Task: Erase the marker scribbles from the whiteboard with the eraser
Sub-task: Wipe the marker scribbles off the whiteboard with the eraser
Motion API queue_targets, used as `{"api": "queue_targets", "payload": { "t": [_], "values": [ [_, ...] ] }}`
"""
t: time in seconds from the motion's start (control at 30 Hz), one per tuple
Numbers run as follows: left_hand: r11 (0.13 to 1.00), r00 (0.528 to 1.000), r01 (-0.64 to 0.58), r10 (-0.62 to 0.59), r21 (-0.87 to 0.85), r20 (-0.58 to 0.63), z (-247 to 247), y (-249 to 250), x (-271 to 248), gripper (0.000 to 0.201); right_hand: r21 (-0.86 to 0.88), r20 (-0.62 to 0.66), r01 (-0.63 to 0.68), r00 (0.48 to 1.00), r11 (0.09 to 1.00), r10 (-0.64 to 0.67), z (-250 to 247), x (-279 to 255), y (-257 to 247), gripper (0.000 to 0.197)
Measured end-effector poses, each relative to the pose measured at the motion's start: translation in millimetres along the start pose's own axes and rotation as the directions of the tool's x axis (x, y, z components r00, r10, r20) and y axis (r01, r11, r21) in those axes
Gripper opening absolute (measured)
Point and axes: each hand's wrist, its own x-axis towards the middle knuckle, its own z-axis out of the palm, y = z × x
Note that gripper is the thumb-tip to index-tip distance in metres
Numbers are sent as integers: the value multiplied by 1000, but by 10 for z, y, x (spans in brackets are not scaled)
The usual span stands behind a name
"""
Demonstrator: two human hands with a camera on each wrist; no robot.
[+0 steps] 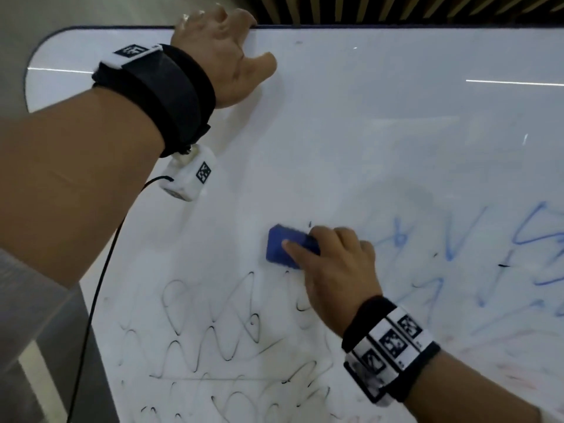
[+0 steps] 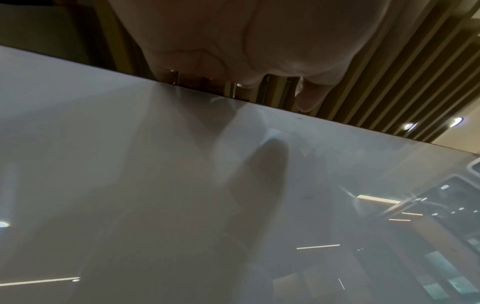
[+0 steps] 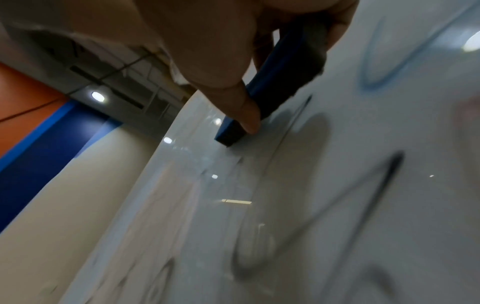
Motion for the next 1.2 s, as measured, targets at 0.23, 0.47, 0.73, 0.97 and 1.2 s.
{"api": "queue_targets", "payload": {
  "t": [0.23,0.47,0.73,0.97,1.2],
  "values": [
    [998,999,42,-43,-44,-5,-8,68,-36,79,-13,134,169,977,986,-166,78,-281,37,66],
    [996,997,58,-61,-75,-39,33,84,-21,77,-5,-19,39,999,999,-39,-62,117,159,60],
    [995,996,67,-71,-70,-57,111,47,4,75,-49,-132,-8,991,999,2,-288,230,633,51],
    [991,994,75,-84,-114,-74,93,61,-8,67,-17,95,183,979,983,-180,74,-393,364,66],
    [984,990,92,-107,-151,-94,125,96,-34,65,-24,-115,52,992,998,-55,-263,145,696,57]
  ]
}}
